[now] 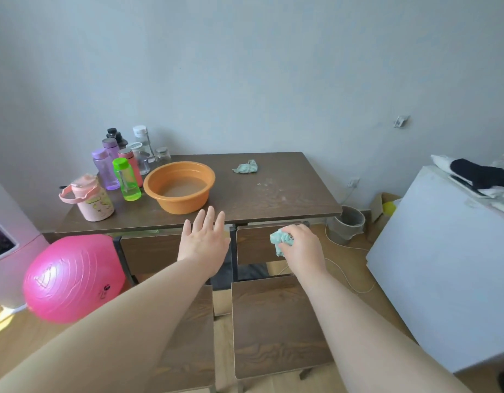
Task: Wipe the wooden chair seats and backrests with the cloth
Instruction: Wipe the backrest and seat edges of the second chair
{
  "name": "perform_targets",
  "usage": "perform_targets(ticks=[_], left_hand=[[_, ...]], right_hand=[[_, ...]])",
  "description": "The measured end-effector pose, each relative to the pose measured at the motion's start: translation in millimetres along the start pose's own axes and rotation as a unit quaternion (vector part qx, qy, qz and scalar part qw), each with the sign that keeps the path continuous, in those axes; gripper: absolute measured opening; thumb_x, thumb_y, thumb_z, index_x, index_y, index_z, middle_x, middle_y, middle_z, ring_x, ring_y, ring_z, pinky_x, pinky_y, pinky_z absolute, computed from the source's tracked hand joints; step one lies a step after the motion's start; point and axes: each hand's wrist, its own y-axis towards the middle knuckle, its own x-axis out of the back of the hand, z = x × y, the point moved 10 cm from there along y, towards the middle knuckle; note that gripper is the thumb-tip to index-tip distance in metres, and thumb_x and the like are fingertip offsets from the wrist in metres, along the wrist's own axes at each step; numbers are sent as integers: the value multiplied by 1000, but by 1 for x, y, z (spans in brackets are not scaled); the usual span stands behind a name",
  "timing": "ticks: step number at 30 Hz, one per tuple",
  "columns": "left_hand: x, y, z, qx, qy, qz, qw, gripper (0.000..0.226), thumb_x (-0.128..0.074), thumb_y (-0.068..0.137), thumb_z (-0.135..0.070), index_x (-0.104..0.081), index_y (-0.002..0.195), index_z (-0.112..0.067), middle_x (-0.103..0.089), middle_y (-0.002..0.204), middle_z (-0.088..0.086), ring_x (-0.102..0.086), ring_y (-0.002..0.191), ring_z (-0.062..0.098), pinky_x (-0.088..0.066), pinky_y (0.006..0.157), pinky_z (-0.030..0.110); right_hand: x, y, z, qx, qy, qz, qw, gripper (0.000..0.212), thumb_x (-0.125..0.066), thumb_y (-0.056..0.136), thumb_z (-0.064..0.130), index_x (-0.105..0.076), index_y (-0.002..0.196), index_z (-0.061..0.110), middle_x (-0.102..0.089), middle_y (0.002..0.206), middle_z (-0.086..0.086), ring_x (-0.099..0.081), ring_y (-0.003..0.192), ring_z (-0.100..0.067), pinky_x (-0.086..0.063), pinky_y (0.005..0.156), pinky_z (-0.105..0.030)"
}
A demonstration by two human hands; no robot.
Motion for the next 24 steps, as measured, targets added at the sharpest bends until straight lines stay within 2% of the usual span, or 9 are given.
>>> perform_targets(ticks=[8,12,19,24], left_hand=[[-18,57,-20,-2,-19,25,1000,63,-25,104,-42,4,157,-23,5,167,8,5,153,31,-8,123,53],[-23,98,-20,-15,-30,22,999,66,-26,104,-50,3,157,-25,5,167,6,6,153,31,-5,121,52],[-63,147,-27,-41,-34,49,997,63,-26,105,-43,3,157,-23,5,166,8,7,152,32,-7,122,53],[-82,203,-29,-32,-40,49,997,63,-24,105,-46,4,157,-25,7,167,6,8,153,30,-6,122,51]], right_hand=[[-8,48,-30,-18,-2,-19,1000,32,-71,88,24,-62,118,24,-59,118,5,-60,98,-15,-53,78,-22],[-1,85,-30,-27,-26,-37,999,31,-70,89,23,-62,118,23,-59,115,4,-58,95,-13,-55,76,-24],[-26,126,-40,-47,-51,-21,997,34,-69,89,26,-59,122,24,-57,119,5,-60,101,-14,-53,79,-19],[-48,192,-49,-34,-47,-7,998,31,-68,90,24,-60,120,23,-57,118,4,-59,98,-13,-52,79,-20]])
